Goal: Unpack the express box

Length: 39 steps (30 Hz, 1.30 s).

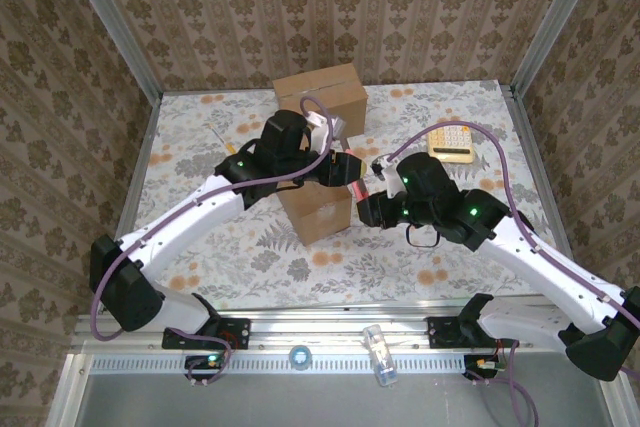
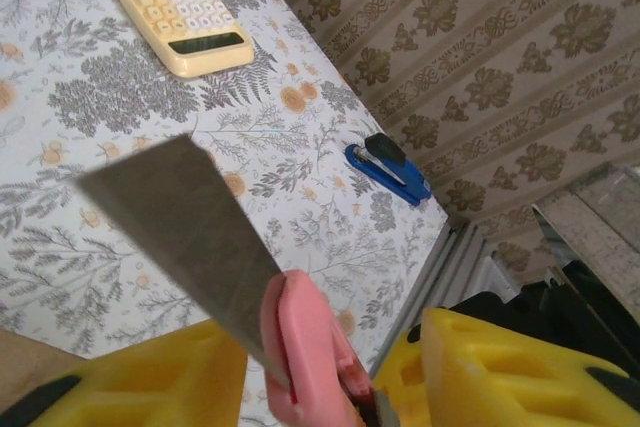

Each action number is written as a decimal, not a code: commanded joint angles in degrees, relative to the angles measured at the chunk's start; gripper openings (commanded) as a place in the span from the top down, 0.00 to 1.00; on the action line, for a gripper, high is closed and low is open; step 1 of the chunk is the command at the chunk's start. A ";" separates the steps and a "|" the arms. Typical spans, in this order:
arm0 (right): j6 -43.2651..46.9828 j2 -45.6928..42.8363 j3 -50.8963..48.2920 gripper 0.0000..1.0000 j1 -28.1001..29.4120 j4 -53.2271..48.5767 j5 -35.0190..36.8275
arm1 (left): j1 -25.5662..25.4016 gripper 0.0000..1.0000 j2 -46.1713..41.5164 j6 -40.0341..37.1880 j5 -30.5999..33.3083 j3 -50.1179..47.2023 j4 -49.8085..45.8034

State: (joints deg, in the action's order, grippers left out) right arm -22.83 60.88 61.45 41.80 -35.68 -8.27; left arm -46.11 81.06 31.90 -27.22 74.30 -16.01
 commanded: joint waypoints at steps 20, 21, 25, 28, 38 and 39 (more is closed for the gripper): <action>-3.07 -4.39 -3.23 0.09 -0.60 12.30 -3.27 | 1.70 1.00 -4.27 -1.77 2.04 3.85 -0.83; -3.74 -4.82 -3.87 0.07 -0.79 13.76 -4.05 | 2.11 1.00 -4.64 -1.43 1.68 4.30 -0.49; -8.07 -6.34 -6.91 0.02 -2.21 22.25 -8.43 | 3.31 1.00 -6.36 1.07 -0.41 5.11 3.33; -11.58 -6.81 -8.72 0.01 -3.08 29.42 -11.34 | 4.35 1.00 -7.68 4.36 -2.17 4.20 7.87; -20.72 -5.73 -11.73 0.14 -4.10 50.54 -17.04 | 6.40 1.00 -11.51 13.98 -5.11 -2.11 20.31; -21.11 -5.62 -11.84 0.15 -4.09 51.72 -17.16 | 6.43 1.00 -11.72 14.69 -5.25 -2.62 21.14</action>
State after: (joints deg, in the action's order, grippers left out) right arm -40.53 55.22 50.30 38.04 6.63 -22.85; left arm -40.01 70.63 42.44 -30.37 73.21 -1.04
